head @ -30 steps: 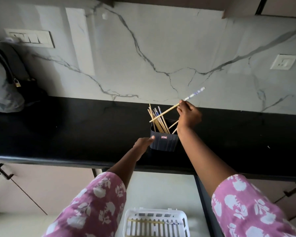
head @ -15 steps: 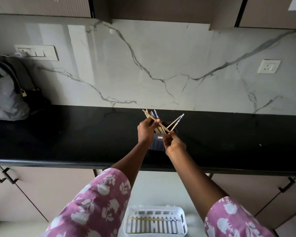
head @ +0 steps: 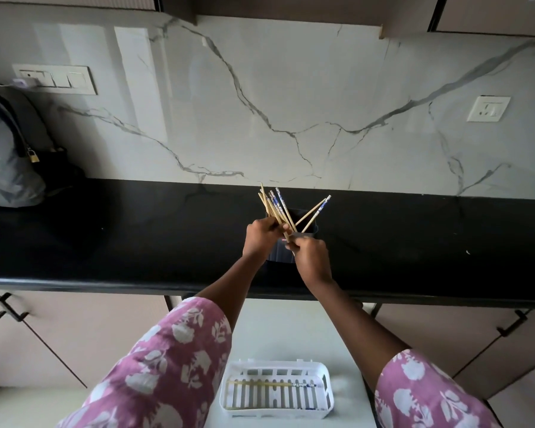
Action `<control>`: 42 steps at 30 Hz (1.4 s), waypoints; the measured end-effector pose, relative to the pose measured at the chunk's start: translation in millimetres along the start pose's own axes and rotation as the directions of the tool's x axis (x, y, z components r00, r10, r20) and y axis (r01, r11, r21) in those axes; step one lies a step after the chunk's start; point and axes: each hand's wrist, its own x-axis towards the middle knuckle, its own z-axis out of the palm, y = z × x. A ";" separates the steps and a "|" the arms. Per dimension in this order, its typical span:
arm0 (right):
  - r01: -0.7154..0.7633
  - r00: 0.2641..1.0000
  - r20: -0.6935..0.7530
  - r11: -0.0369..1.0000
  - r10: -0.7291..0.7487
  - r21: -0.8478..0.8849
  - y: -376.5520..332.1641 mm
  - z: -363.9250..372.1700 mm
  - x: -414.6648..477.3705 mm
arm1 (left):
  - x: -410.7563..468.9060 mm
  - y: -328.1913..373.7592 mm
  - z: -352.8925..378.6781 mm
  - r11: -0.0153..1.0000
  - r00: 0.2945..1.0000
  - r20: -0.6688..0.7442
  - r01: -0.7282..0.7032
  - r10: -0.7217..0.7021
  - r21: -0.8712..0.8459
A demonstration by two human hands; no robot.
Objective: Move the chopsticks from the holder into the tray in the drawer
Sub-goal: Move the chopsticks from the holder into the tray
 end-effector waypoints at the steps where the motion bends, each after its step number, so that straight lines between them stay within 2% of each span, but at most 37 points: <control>1: -0.007 1.000 -0.004 1.000 0.007 -0.006 1.6 2.6 -0.8 | -0.8 -4.6 -0.1 1.000 1.000 0.016 0.008 -0.008 -0.017; 5: -0.034 0.998 0.052 0.997 0.030 0.074 8.6 16.4 -6.4 | -5.1 -29.5 -1.2 0.998 0.996 0.075 0.044 -0.041 -0.041; 8: -0.130 0.982 0.151 0.985 0.112 0.114 15.5 31.1 -12.1 | -8.0 -53.5 -2.9 0.992 0.986 0.125 0.120 -0.113 -0.048; 10: -0.197 0.964 0.206 0.970 0.165 0.140 21.6 40.8 -19.8 | -10.0 -72.3 -8.4 0.981 0.978 0.097 0.190 -0.186 -0.030; 11: -0.224 0.955 0.232 0.962 0.185 0.154 26.1 45.5 -25.3 | -9.5 -82.7 -12.4 0.974 0.972 0.064 0.224 -0.225 0.012; 13: -0.248 0.935 0.299 0.954 0.191 0.168 36.2 53.8 -41.5 | -8.0 -105.1 -21.2 0.933 0.953 0.019 0.293 -0.303 0.210; 16: -0.226 0.889 0.434 0.964 0.146 0.138 49.8 65.9 -71.1 | -7.0 -136.0 -30.9 0.726 0.876 0.061 0.355 -0.478 0.588; 18: -0.209 0.827 0.549 0.973 0.122 0.099 58.2 76.1 -92.3 | -9.6 -152.7 -34.0 0.624 0.790 0.110 0.381 -0.603 0.683; 20: -0.158 0.750 0.655 0.986 0.093 0.041 64.6 85.4 -112.4 | -12.0 -164.9 -36.1 0.607 0.755 0.135 0.393 -0.642 0.691; 23: -0.071 0.633 0.771 0.997 0.069 -0.031 70.6 98.7 -137.1 | -9.4 -168.3 -33.5 0.596 0.750 0.125 0.401 -0.650 0.696; 26: 0.018 0.571 0.819 0.996 0.061 -0.087 73.2 109.6 -154.0 | -4.6 -162.8 -27.7 0.557 0.713 0.097 0.448 -0.695 0.700; 31: 0.121 0.493 0.865 0.977 0.095 -0.176 74.7 122.3 -173.3 | -2.7 -158.6 -18.7 0.497 0.678 0.051 0.484 -0.734 0.720; 34: 0.104 0.460 0.878 0.975 0.130 -0.199 74.3 129.5 -183.9 | 1.1 -157.4 -17.4 0.482 0.642 0.059 0.509 -0.765 0.714; 40: 0.063 0.386 0.901 0.969 0.196 -0.237 68.2 145.2 -194.1 | 3.0 -155.2 -16.1 0.443 0.637 0.043 0.484 -0.770 0.755; 42: 0.077 0.380 0.910 0.974 0.169 -0.213 65.9 148.0 -193.9 | 4.3 -154.4 -16.3 0.435 0.630 0.044 0.481 -0.775 0.761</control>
